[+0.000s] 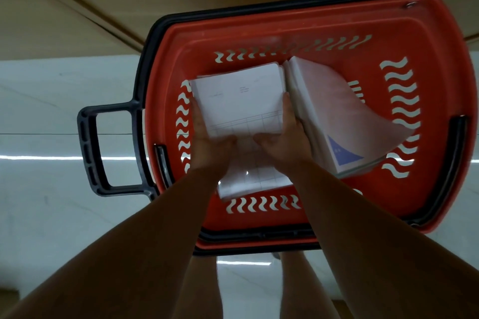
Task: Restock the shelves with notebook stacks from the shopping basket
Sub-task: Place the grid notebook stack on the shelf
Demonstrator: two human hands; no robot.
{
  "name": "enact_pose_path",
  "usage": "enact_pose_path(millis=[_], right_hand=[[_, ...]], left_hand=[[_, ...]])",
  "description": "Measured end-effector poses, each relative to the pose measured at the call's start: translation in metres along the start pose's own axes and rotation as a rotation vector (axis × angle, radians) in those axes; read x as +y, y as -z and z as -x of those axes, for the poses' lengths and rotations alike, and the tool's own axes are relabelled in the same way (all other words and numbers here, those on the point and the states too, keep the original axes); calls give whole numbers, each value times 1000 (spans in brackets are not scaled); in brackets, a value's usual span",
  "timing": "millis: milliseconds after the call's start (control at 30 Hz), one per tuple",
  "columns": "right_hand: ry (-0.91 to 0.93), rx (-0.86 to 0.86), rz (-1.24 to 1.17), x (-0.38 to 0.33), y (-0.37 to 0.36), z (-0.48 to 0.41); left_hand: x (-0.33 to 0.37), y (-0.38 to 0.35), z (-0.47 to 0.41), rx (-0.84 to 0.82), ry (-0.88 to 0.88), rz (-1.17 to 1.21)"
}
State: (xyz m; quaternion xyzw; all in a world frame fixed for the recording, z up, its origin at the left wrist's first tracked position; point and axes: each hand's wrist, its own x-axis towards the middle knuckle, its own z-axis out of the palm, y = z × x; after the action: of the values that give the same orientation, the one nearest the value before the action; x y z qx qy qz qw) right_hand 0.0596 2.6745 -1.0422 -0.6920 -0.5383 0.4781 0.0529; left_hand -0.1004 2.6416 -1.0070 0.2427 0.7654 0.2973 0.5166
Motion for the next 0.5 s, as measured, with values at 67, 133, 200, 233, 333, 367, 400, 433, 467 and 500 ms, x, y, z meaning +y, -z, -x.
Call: enact_pose_path(millis=[67, 133, 200, 233, 333, 367, 400, 433, 467, 500], right_hand=[[-19, 16, -6, -4, -2, 0], [-45, 30, -47, -9, -3, -1], [-64, 43, -91, -13, -4, -2], [-70, 46, -106, -14, -4, -3], [-85, 47, -152, -18, -1, -4], [-90, 42, -164, -19, 0, -4], [-95, 27, -172, -21, 2, -4], [-96, 14, -183, -21, 3, -4], [-101, -2, -191, -23, 5, -4], [-94, -16, -201, -23, 6, -3]], left_hand=[[-1, 1, -1, 16, 5, 6], [-1, 3, -1, 18, 19, 16], [2, 4, 1, 14, 9, 29], [5, 4, 1, 16, 8, 34], [12, 6, 2, 8, 1, 49], [14, 7, 2, 3, 3, 62], [17, 9, 2, -6, 10, 71], [19, 11, 2, -22, 16, 80], [21, 13, 3, -45, 17, 85], [23, 15, 4, -72, 18, 92]])
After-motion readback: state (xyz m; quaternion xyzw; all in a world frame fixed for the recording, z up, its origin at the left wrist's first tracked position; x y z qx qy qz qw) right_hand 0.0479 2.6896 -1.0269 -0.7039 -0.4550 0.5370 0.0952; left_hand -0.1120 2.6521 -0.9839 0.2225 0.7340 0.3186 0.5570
